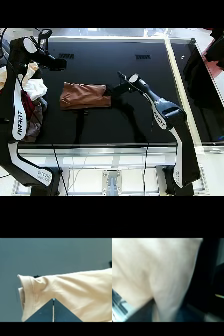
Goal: Fold the shirts.
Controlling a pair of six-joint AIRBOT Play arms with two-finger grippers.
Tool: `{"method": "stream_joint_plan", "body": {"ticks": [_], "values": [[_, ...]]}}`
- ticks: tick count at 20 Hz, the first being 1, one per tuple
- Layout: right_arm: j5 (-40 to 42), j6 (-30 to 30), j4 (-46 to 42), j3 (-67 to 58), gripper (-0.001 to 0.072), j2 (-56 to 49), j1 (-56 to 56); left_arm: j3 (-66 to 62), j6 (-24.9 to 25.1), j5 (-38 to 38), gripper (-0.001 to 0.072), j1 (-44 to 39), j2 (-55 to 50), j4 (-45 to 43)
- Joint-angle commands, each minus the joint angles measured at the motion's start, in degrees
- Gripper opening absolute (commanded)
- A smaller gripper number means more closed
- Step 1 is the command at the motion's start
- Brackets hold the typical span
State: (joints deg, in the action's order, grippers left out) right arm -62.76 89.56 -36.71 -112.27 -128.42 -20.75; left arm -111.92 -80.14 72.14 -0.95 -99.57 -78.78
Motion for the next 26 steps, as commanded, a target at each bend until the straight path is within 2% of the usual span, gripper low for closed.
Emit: {"method": "stream_joint_plan", "body": {"ticks": [1,4,8,11,17,21,26], "values": [[-1.1,-1.3,1.9,-3.0,0.0013,-0.2,-1.0,0.0,0.0,0.0,0.0018,-0.1,0.0,0.0],[-4.3,-0.5,-4.8,-7.5,0.0012,2.4,3.3,0.0,0.0,1.3,0.0018,-0.1,0.0,0.0],[-15.4,4.7,-28.3,-7.4,0.0012,11.1,14.5,0.0,0.0,2.9,0.0017,-0.1,0.0,0.0],[-21.2,5.7,-41.2,-7.0,0.0012,18.3,24.6,0.0,0.0,2.3,0.0014,-0.1,0.0,0.0],[-26.6,5.7,-51.4,5.7,0.0012,32.5,44.2,0.0,0.0,2.4,0.0014,-0.9,0.0,0.0],[-22.1,6.8,-55.6,26.9,0.0012,40.0,51.5,0.0,0.0,2.7,0.0014,-1.7,0.0,0.3],[-7.4,5.8,-56.8,60.5,0.0012,54.3,57.3,0.0,-0.9,2.8,0.0014,-1.8,0.0,0.3]]}}
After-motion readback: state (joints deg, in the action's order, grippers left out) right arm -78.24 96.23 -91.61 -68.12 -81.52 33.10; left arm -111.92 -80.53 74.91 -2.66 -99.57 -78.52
